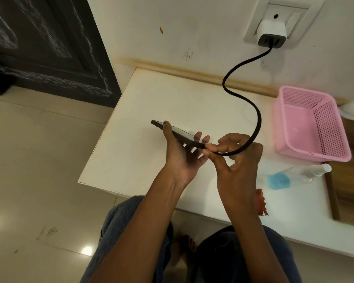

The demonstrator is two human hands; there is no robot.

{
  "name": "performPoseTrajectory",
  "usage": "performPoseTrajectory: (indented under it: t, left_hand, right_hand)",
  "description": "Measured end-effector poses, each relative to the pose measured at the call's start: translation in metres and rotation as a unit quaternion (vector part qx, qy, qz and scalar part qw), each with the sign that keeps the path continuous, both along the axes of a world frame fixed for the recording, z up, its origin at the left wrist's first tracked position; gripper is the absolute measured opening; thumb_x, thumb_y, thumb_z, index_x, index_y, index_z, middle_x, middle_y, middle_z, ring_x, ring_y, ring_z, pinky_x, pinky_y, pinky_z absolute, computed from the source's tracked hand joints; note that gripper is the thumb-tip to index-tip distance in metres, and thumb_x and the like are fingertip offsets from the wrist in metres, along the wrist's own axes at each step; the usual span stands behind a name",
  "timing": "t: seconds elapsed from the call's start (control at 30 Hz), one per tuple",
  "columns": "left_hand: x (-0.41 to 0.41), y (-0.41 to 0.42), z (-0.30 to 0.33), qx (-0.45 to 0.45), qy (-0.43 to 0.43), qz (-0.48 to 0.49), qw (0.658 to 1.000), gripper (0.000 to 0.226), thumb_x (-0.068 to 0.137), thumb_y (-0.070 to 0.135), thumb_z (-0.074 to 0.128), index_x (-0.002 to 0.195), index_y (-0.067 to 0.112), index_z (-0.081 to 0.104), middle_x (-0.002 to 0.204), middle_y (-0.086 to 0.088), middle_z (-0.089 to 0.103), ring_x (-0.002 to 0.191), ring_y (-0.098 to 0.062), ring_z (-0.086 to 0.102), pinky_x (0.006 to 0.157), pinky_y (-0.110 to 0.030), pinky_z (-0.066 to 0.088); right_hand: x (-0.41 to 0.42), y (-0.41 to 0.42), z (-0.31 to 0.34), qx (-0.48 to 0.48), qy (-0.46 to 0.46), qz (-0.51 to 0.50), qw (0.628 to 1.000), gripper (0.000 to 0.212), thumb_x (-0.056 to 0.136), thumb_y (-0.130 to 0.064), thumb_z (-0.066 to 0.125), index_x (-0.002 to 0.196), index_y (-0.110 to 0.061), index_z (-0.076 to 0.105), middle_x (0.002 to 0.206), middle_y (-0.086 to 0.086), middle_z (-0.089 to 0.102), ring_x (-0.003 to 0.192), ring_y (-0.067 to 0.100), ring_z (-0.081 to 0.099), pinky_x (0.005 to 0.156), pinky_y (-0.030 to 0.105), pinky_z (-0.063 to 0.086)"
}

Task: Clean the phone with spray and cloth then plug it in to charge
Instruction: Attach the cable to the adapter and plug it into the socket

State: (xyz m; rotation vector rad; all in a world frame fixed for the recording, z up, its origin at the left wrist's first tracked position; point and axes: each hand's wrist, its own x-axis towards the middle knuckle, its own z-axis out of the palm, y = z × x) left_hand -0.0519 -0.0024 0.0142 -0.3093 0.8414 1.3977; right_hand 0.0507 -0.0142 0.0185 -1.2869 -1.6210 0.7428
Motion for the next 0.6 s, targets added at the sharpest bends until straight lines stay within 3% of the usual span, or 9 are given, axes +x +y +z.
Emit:
performPoseTrajectory:
  t: [0.07, 0.13, 0.23, 0.33, 0.4, 0.47, 0.6]
  left_hand:
    - [-0.001, -0.001, 0.002, 0.019, 0.002, 0.005, 1.0, 0.074, 0.087, 0.068, 0.038, 0.143, 0.02, 0.035, 0.105, -0.01, 0.061, 0.087, -0.025, 0.065, 0.049, -0.026, 0.053]
    - [-0.002, 0.0, 0.004, 0.044, 0.003, 0.014, 0.999, 0.071, 0.088, 0.067, 0.036, 0.143, 0.022, 0.036, 0.111, -0.009, 0.062, 0.093, -0.025, 0.065, 0.052, -0.029, 0.055]
    - [-0.006, 0.001, 0.006, 0.08, -0.024, 0.038, 0.996, 0.071, 0.087, 0.067, 0.042, 0.137, 0.018, 0.046, 0.123, -0.01, 0.064, 0.107, -0.03, 0.064, 0.069, -0.04, 0.058]
    - [-0.009, 0.0, 0.006, 0.112, -0.04, 0.057, 0.991, 0.065, 0.087, 0.065, 0.042, 0.13, 0.018, 0.053, 0.127, -0.014, 0.062, 0.115, -0.035, 0.06, 0.092, -0.05, 0.049]
    - [-0.011, -0.001, 0.006, 0.129, -0.045, 0.066, 0.988, 0.065, 0.087, 0.065, 0.042, 0.13, 0.019, 0.054, 0.128, -0.015, 0.061, 0.116, -0.035, 0.059, 0.099, -0.053, 0.044]
    - [-0.014, -0.001, 0.007, 0.138, -0.051, 0.073, 0.986, 0.069, 0.086, 0.067, 0.042, 0.133, 0.019, 0.051, 0.128, -0.016, 0.061, 0.113, -0.034, 0.061, 0.098, -0.051, 0.046]
    - [-0.019, -0.001, 0.006, 0.145, -0.056, 0.071, 0.985, 0.078, 0.085, 0.073, 0.035, 0.135, 0.015, 0.051, 0.125, -0.014, 0.061, 0.103, -0.032, 0.063, 0.089, -0.045, 0.051]
  right_hand:
    - [0.0, -0.001, 0.002, -0.002, 0.017, 0.007, 1.0, 0.022, 0.073, -0.019, 0.075, 0.078, -0.037, 0.062, 0.093, -0.026, 0.054, 0.098, 0.017, 0.051, 0.074, 0.009, 0.042]
    - [0.001, -0.001, 0.002, -0.023, 0.042, 0.019, 0.999, 0.022, 0.074, -0.017, 0.076, 0.079, -0.034, 0.063, 0.091, -0.012, 0.06, 0.093, 0.016, 0.056, 0.069, 0.011, 0.044]
    - [0.001, -0.001, 0.001, -0.054, 0.064, 0.038, 0.996, 0.012, 0.079, -0.019, 0.072, 0.085, -0.018, 0.062, 0.086, -0.003, 0.063, 0.08, 0.012, 0.06, 0.063, 0.012, 0.046]
    - [0.0, 0.0, 0.0, -0.12, 0.119, 0.018, 0.985, 0.013, 0.084, -0.023, 0.066, 0.083, -0.016, 0.055, 0.073, -0.004, 0.06, 0.068, 0.008, 0.058, 0.059, 0.012, 0.047]
    - [0.0, 0.0, -0.001, -0.169, 0.104, 0.041, 0.979, 0.019, 0.084, -0.034, 0.06, 0.075, -0.018, 0.055, 0.062, -0.01, 0.058, 0.062, 0.005, 0.055, 0.057, 0.011, 0.046]
    - [-0.001, -0.001, -0.002, -0.196, 0.079, 0.087, 0.974, 0.027, 0.08, -0.044, 0.053, 0.069, -0.019, 0.058, 0.058, -0.012, 0.059, 0.061, 0.004, 0.057, 0.058, 0.011, 0.046]
    - [-0.007, -0.006, -0.002, -0.2, 0.068, 0.131, 0.969, 0.033, 0.081, -0.043, 0.052, 0.076, -0.012, 0.059, 0.06, -0.009, 0.058, 0.061, 0.005, 0.056, 0.061, 0.015, 0.048]
